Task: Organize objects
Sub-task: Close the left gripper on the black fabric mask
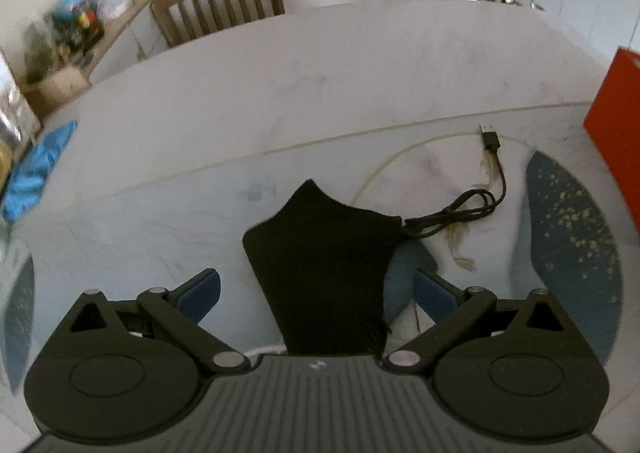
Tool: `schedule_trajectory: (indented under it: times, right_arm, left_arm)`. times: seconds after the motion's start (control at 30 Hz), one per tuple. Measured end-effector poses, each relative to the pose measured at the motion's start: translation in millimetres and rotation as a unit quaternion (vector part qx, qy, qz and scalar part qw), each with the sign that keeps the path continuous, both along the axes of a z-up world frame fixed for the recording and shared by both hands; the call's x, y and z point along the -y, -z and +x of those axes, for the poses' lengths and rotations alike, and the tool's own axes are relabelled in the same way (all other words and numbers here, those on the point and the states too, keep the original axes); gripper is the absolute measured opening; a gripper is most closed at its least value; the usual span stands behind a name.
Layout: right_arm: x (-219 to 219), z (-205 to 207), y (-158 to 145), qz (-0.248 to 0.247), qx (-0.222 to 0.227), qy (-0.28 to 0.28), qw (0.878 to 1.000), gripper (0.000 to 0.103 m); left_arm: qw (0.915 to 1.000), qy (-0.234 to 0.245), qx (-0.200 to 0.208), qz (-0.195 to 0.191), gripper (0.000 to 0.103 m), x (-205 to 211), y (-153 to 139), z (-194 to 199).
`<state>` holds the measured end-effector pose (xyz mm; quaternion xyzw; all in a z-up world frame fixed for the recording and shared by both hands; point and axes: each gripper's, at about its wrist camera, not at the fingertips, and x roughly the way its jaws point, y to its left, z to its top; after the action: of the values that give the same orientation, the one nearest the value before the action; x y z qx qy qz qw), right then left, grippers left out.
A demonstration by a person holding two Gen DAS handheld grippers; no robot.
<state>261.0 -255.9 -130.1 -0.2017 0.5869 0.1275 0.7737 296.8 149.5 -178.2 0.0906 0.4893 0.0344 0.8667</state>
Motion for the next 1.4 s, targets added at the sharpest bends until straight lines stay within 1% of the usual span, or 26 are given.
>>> schedule_trajectory:
  times: [0.13, 0.27, 0.4, 0.47, 0.53, 0.57, 0.6, 0.63, 0.67, 0.73, 0.8, 0.83, 0.9, 1.0, 1.13, 1.2, 1.4]
  right_arm:
    - [-0.6, -0.8, 1.0, -0.001, -0.001, 0.000, 1.000, 0.014]
    - [-1.7, -1.1, 2.0, -0.004, -0.003, -0.001, 1.000, 0.013]
    - [-1.7, -0.8, 4.7, -0.006, -0.005, 0.001, 1.000, 0.013]
    - [-1.6, -0.7, 5.2, -0.006, -0.006, 0.001, 1.000, 0.013]
    - [-1.1, -0.4, 5.7, -0.006, -0.007, 0.002, 1.000, 0.013]
    - [-1.2, 0.0, 6.2, -0.006, -0.008, 0.002, 1.000, 0.013]
    - [-1.0, 0.2, 6.5, -0.006, -0.008, 0.003, 1.000, 0.013]
    - [-0.9, 0.5, 6.6, -0.006, -0.008, 0.003, 1.000, 0.013]
    - [-0.4, 0.9, 6.4, -0.006, -0.008, 0.004, 1.000, 0.013]
    - [-0.3, 0.9, 6.3, -0.006, -0.008, 0.003, 1.000, 0.013]
    - [-0.2, 1.1, 6.2, -0.006, -0.008, 0.004, 1.000, 0.013]
    - [-0.3, 1.1, 6.0, -0.006, -0.008, 0.004, 1.000, 0.013]
    - [-0.3, 1.2, 5.7, -0.005, -0.007, 0.003, 1.000, 0.013]
    - [0.5, 1.6, 4.7, -0.005, -0.006, 0.004, 1.000, 0.013]
    - [1.0, 0.9, 5.1, -0.004, -0.005, 0.003, 1.000, 0.014]
    - [1.0, 0.9, 4.9, -0.004, -0.004, 0.002, 1.000, 0.013]
    - [0.0, 0.4, 5.6, -0.006, -0.003, 0.001, 1.000, 0.011]
  left_arm:
    - [0.9995, 0.015, -0.009, 0.027, 0.103, 8.3, 7.0, 8.5]
    - [0.9995, 0.022, -0.013, 0.017, 0.103, 9.1, 10.0, 15.2]
    - [0.9992, 0.029, -0.020, 0.020, 0.102, 10.7, 15.5, 20.8]
    - [0.9994, 0.027, -0.018, 0.015, 0.098, 9.7, 16.5, 22.3]
    - [0.9993, 0.027, -0.026, 0.007, 0.078, 8.8, 18.6, 23.9]
    - [0.9993, 0.028, -0.026, 0.002, 0.076, 8.1, 18.9, 24.1]
    - [0.9993, 0.026, -0.026, -0.005, 0.072, 7.3, 18.6, 24.6]
    - [0.9993, 0.024, -0.026, -0.012, 0.063, 6.2, 17.7, 25.5]
    - [0.9992, 0.023, -0.026, -0.018, 0.058, 5.3, 17.2, 25.9]
    - [0.9989, 0.020, -0.028, -0.033, 0.038, 4.2, 16.5, 26.6]
    - [0.9983, 0.021, -0.031, -0.045, 0.026, 3.5, 16.4, 26.3]
    - [0.9981, 0.020, -0.032, -0.050, 0.018, 2.5, 16.8, 25.7]
    - [0.9980, 0.012, -0.030, -0.054, 0.007, 0.2, 16.1, 24.0]
    - [0.9971, 0.004, -0.026, -0.072, 0.004, -5.0, 12.4, 20.0]
    - [0.9954, -0.006, -0.013, -0.094, 0.003, -13.2, 0.1, 8.8]
    - [0.9946, -0.013, -0.005, -0.103, 0.003, -17.6, -10.1, 1.1]
    - [0.9916, -0.013, 0.026, -0.126, 0.003, -25.8, -48.1, -25.6]
